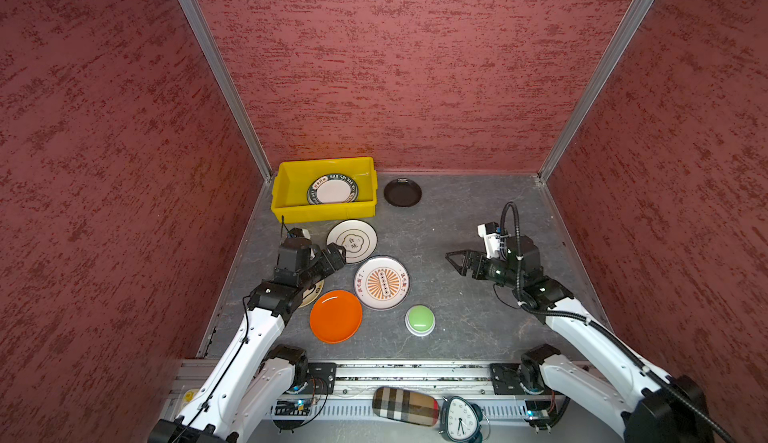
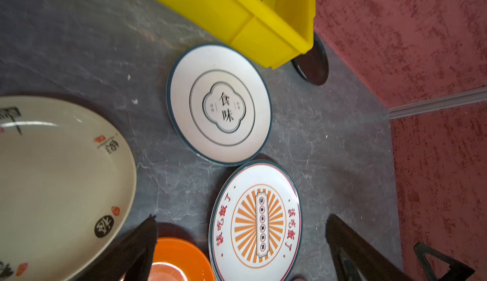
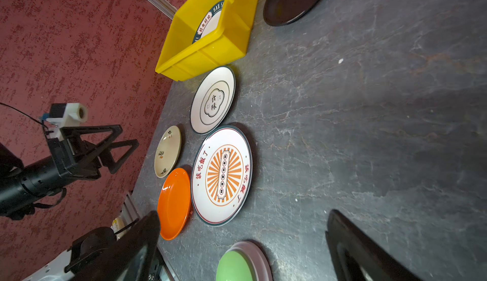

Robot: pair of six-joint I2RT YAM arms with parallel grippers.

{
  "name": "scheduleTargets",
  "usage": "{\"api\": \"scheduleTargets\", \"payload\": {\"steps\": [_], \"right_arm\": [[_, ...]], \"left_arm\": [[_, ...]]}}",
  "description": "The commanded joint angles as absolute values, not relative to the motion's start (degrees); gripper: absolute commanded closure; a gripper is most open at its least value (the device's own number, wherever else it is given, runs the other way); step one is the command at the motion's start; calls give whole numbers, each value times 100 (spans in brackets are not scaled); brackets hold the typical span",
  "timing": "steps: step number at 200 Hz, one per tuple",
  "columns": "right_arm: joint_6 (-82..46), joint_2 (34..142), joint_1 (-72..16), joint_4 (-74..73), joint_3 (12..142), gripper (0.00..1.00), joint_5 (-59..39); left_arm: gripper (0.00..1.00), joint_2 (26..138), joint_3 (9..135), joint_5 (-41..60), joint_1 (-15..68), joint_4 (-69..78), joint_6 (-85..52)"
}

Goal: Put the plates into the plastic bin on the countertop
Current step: 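Move the left gripper down to the rim of the orange-sunburst plate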

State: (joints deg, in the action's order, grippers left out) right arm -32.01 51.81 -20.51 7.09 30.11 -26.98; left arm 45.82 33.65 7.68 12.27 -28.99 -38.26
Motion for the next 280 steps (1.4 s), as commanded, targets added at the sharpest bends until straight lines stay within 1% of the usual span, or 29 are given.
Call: {"api": "scheduleTargets", "payload": {"steps": [1,7,23,35,65,88,118,132,151,167,244,280], "right_arm": [[-3254,4877,-2039,818,2858,1,-2713],[-3250,4853,-2039,826,2857,1,-2712],[-3199,4878,-2039,830,2903,1,-2759],[-3192,4933,-2040,878,2986,1,-2717],[-3175,5017,-2039,817,3132,1,-2790],[-3228,4952,-2039,697,3208,1,-3135],[-3607,4685,-2031,181,2982,1,-3777],[-3692,4591,-2039,168,2904,1,-3841],[-3605,4553,-2033,386,2894,1,-3652],[-3520,4591,-2035,472,2887,1,-3525],[-3315,4756,-2035,732,2865,1,-3273],[-3251,4552,-2030,1072,2889,1,-2975]], "left_arm": [[5,4572,3165,1374,1265,-2615,-3957],[7,4598,3111,1426,1265,-2572,-3964],[22,4670,2918,1585,1266,-2301,-4003],[28,4737,2776,1711,1265,-2001,-3991],[33,5190,2653,1832,1268,-1554,-3935],[37,5748,2656,2257,1260,-1106,-3870],[39,6566,2964,2508,1248,-1051,-3686],[40,6932,3135,2502,1233,-1168,-3700],[40,7230,3128,2435,1231,-1019,-3854],[43,7326,3098,2501,1228,-779,-3924],[43,7549,3368,2093,1209,-1196,-3561],[45,7876,3362,2326,1110,-921,-3568]]}}
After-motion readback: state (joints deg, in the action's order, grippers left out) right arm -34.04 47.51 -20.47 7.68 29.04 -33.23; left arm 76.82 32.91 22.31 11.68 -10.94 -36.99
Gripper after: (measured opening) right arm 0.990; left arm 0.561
